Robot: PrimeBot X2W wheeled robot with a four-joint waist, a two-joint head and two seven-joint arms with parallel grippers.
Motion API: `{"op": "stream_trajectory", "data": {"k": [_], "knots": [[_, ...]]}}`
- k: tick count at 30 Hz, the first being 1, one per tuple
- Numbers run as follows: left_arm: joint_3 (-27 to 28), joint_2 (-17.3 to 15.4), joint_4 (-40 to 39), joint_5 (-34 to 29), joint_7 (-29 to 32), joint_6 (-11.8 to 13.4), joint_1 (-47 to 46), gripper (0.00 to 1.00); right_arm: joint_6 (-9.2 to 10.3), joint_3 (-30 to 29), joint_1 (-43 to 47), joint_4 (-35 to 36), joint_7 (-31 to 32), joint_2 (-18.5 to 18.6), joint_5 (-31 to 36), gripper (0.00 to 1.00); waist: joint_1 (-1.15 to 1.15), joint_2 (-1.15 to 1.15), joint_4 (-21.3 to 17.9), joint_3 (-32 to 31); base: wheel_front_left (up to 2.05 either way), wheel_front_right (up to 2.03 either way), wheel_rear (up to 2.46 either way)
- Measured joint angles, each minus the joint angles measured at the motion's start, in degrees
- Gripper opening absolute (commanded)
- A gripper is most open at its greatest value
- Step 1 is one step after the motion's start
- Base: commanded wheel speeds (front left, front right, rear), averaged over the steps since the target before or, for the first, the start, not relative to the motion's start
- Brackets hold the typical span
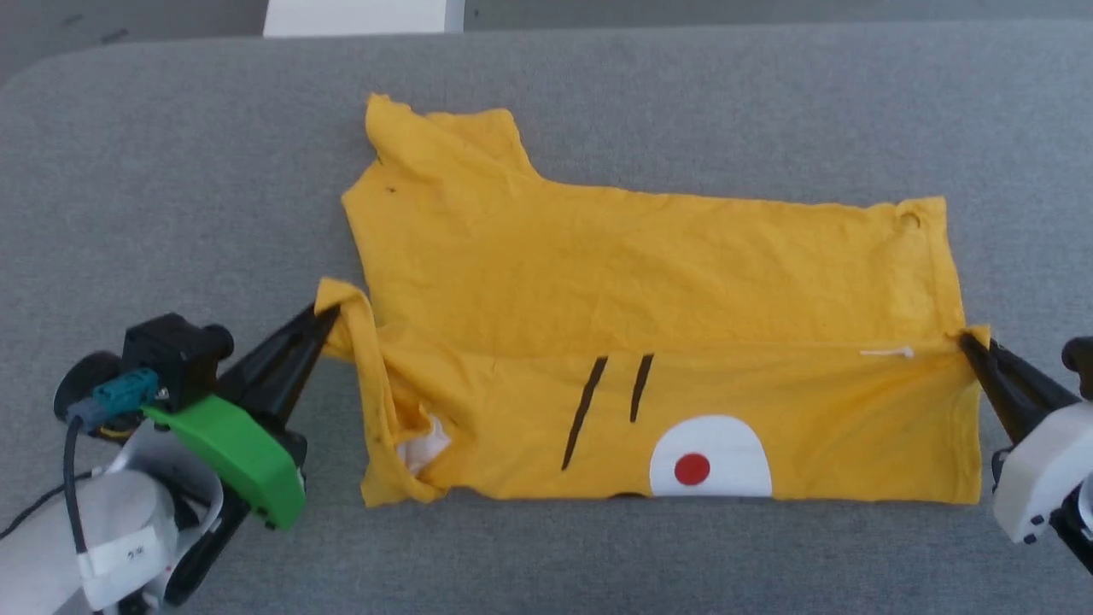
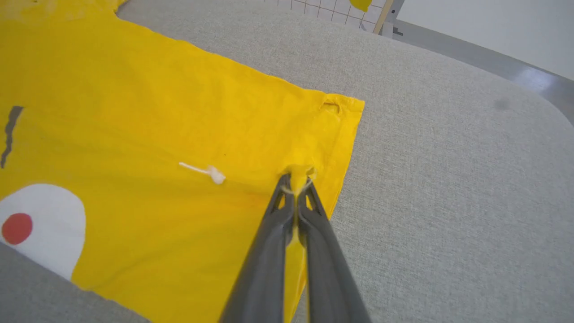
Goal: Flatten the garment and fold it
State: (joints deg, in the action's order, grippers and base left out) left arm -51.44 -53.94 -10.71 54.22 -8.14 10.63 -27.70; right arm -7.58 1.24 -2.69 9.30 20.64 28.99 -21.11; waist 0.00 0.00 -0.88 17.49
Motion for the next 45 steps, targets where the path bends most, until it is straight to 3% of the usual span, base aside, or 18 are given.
{"op": "stream_trajectory", "data": {"k": [6, 12, 13, 15, 17, 19, 20, 27, 33, 39, 45], "knots": [[0.64, 6.21, 7.91, -2.36, -4.41, -1.14, -1.93, 0.00, 0.00, 2.21, -3.52, -5.30, -2.96, -0.20, 0.31, 0.00, 0.00, 0.00, -0.07, 3.96, 0.00, 0.00, 0.00], [0.34, 11.05, 16.33, -2.30, -5.42, -4.36, -2.88, 0.00, 0.00, 4.01, -6.00, -9.98, -5.10, -0.54, 0.44, 0.00, 0.00, 0.00, 0.34, 6.80, 0.00, 0.00, 0.00], [0.35, 11.67, 17.64, -2.29, -5.58, -4.85, -3.30, 0.03, 0.00, 4.12, -6.44, -10.67, -5.36, -0.56, 0.43, 0.00, 0.00, 0.00, 0.49, 7.19, 0.00, 0.00, 0.00], [0.35, 12.69, 19.63, -2.20, -5.65, -5.66, -3.97, 0.25, 0.00, 4.32, -7.15, -11.45, -5.57, -0.53, 0.41, 0.00, 0.00, 0.00, 0.79, 7.73, 0.00, 0.00, 0.00], [0.45, 13.56, 21.28, -1.90, -5.65, -6.61, -4.54, 0.38, 0.00, 4.36, -7.82, -12.12, -5.56, -0.53, 0.11, 0.00, 0.00, 0.00, 1.12, 8.13, 0.00, 0.00, 0.00], [0.56, 14.34, 22.45, -1.60, -5.66, -7.17, -4.85, 0.49, 0.00, 4.37, -8.31, -12.35, -5.56, -0.49, -0.15, 0.47, 0.00, 0.00, 1.36, 8.34, 0.00, 0.00, 0.00], [0.75, 14.78, 23.02, -1.21, -5.71, -7.56, -4.95, 1.00, 0.00, 4.48, -8.48, -12.46, -5.56, -0.47, -0.29, 1.00, 0.00, 0.00, 1.46, 8.38, 0.00, 0.00, 0.00], [3.61, 16.21, 23.77, 1.26, -6.30, -8.49, -4.83, 1.00, 0.00, 4.08, -8.86, -12.50, -7.19, -1.36, -1.53, 1.00, 0.00, 0.00, 1.22, 6.55, 0.00, 0.00, 0.00], [12.27, 16.27, 16.74, 0.24, -6.58, -4.69, 1.53, 1.00, 0.00, -1.75, -5.22, -9.40, -10.47, -3.85, 0.22, 1.00, 0.00, 0.00, 1.06, 3.51, 0.00, 0.00, 0.00], [23.72, 18.12, 5.49, -10.29, -6.59, 0.31, 12.10, 1.00, 0.00, -9.17, 0.66, -4.21, -13.89, -10.29, 6.42, 1.00, 0.00, 0.00, 1.06, -0.43, 0.00, 0.00, 0.00], [31.23, 24.71, -3.01, -21.50, -6.64, 2.61, 24.12, 1.00, 0.00, -12.96, 6.88, 0.96, -17.66, -19.47, 13.63, 1.00, 0.00, 0.00, 1.07, -4.39, 0.00, 0.00, 0.00]]}}
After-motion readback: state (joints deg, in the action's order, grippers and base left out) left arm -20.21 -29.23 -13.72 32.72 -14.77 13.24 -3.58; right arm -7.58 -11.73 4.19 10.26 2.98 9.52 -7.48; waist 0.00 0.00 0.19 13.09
